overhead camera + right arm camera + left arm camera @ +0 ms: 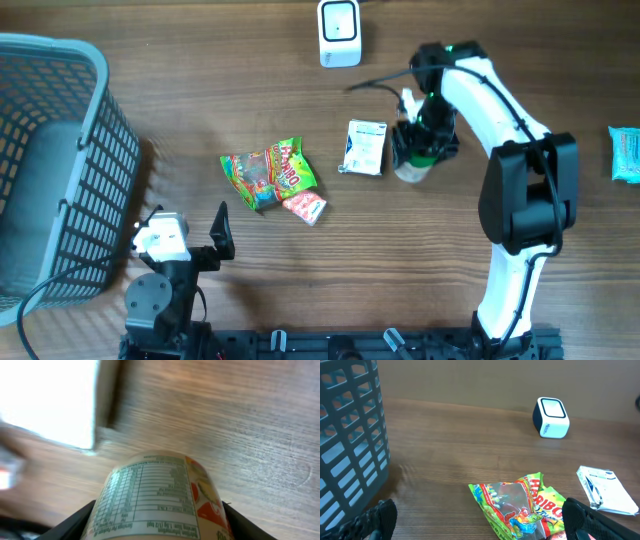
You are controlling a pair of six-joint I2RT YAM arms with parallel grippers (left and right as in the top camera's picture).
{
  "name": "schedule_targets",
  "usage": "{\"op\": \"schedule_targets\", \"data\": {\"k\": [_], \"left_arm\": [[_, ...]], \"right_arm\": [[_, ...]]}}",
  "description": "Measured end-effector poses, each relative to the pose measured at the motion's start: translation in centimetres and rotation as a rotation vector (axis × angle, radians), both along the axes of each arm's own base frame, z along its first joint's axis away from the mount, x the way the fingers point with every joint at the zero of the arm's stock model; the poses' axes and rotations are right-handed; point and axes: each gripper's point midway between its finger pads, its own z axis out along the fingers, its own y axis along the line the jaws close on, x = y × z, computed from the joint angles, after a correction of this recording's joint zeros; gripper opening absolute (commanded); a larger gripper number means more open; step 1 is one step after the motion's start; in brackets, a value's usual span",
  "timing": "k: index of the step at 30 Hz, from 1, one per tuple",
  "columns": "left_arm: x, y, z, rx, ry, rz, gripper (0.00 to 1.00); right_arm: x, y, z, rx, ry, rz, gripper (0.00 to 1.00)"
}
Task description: Scan the item barcode
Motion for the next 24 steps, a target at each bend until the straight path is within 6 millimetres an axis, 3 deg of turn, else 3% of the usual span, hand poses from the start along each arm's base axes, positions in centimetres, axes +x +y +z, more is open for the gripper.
{"op": "schedule_targets", "data": {"k": [2,6,9,12,17,19,21,23,24], "left_arm": [[0.0,0.0,0.0,0.0,0.0,0.001,1.0],[0.0,0.0,0.0,0.0,0.0,0.0,1.0],[0.0,0.0,0.0,0.0,0.0,0.001,1.0],[0.0,0.0,0.0,0.0,0.0,0.0,1.0],[0.0,0.0,0.0,0.0,0.0,0.0,1.0],[0.0,0.0,0.0,0.0,0.0,0.001,1.0],[0.0,0.0,0.0,0.0,0.0,0.0,1.0],[0.0,0.0,0.0,0.0,0.0,0.0,1.0],[0.0,0.0,0.0,0.0,0.0,0.0,1.0]], "right_arm": [[0.5,0.8,1.6,0.034,-0.022,-0.013,0.44],[-0.6,1.9,4.8,0.057,-0.064,0.005,0.42],[-2.3,3.2,10.2,0.097,-0.184,0.046,0.42],[-5.5,5.0,16.3,0.157,-0.331,0.107,0.43],[-12.8,6.6,22.3,0.201,-0.447,0.121,0.45],[-15.7,6.6,23.2,0.223,-0.458,0.083,0.45],[-17.3,6.5,22.5,0.222,-0.441,0.035,0.45],[-17.6,7.2,20.4,0.214,-0.435,-0.017,0.45],[-16.4,8.1,18.9,0.217,-0.475,-0.039,0.47]]}}
